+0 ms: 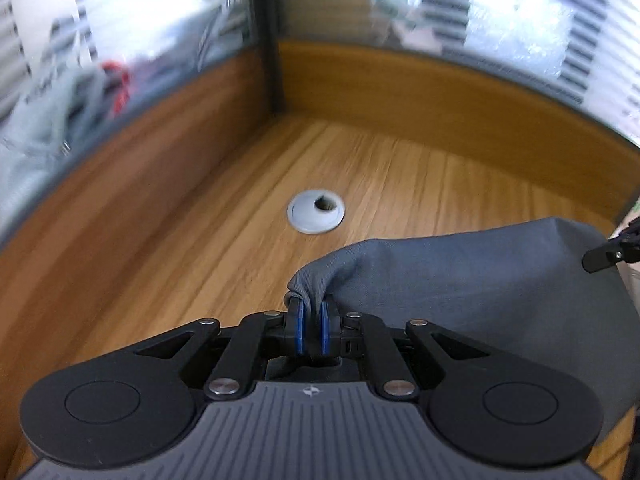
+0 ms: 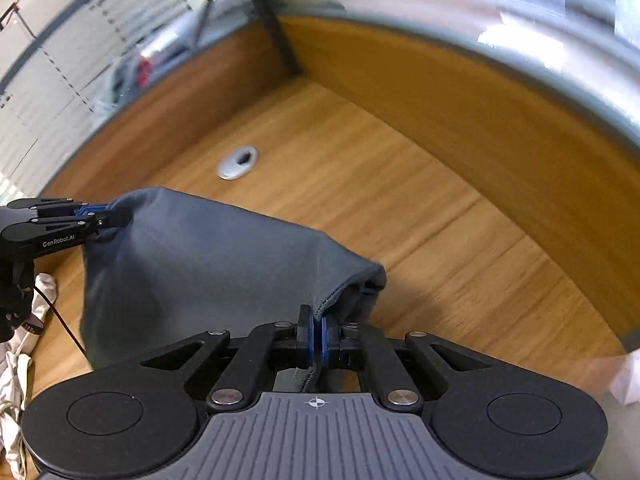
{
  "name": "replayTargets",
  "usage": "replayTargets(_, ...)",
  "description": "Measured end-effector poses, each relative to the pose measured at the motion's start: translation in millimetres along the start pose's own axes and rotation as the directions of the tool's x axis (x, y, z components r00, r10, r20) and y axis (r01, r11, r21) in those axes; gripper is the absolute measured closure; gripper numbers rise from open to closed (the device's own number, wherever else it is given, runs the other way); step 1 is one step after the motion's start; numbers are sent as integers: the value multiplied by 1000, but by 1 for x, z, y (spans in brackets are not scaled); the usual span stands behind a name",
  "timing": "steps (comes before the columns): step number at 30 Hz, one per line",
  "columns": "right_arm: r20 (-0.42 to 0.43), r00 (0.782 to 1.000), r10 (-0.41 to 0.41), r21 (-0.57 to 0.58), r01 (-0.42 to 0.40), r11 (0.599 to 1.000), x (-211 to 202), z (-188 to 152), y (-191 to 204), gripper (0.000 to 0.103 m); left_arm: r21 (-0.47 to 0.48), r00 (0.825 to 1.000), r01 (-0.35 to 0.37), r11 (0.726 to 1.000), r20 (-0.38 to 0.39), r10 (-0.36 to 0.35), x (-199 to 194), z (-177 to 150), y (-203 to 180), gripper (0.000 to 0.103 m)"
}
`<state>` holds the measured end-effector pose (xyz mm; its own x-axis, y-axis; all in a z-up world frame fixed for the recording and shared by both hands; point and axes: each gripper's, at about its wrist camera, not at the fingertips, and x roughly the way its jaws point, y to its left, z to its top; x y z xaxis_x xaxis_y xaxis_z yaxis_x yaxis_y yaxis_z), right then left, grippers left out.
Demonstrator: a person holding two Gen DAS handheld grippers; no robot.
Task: Fold clothes
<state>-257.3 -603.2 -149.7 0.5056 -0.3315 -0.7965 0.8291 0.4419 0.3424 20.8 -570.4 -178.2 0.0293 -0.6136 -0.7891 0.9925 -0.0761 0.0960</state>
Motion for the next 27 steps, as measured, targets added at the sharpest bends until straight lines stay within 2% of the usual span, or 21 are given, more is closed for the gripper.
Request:
replayTargets(2, -14, 1000, 6, 12, -6, 1000, 11, 0, -5, 97, 8, 1000, -8, 1000, -22, 8, 16, 0, 0, 91)
replayTargets(4, -22, 1000, 6, -1, -6, 1000, 16, -1, -8, 93, -10, 999, -3, 1000, -37, 3, 27, -2, 2, 84)
replayTargets(5, -22, 1000, -5, -21, 5, 1000, 17, -2, -7, 91, -23, 999, -3, 1000, -44, 2, 32, -2, 4, 83)
replayTargets(7, -19, 999, -26, -58, 25, 998, 19, -3, -8, 75, -53, 999, 1, 999, -49, -3, 38, -2, 9, 80)
replayTargets(11, -32, 999, -29, -78, 26, 997, 9, 4, -13, 63, -112, 999, 2, 994, -34, -6, 29, 2, 21, 61)
replayTargets(13, -35, 999, -34, -102, 30, 994, -2, 8, -12, 61, -134, 1000, 7, 991, -16, -9, 16, 2, 28, 52)
replayTargets(18, -15, 998, -62, -240, 56, 969, -31, 12, 12, 61, -148, 1000, 23, 989, 21, -20, -36, -5, 25, 47)
replayTargets(22, 15, 1000, -12, -345, 17, 938, -54, 7, 42, 61, -131, 999, 34, 991, 34, -29, -74, -23, 9, 47)
replayTargets(27, 26, 999, 26, -438, -12, 899, -65, -11, 74, 62, -155, 998, 59, 986, 26, -56, -105, -54, -7, 46)
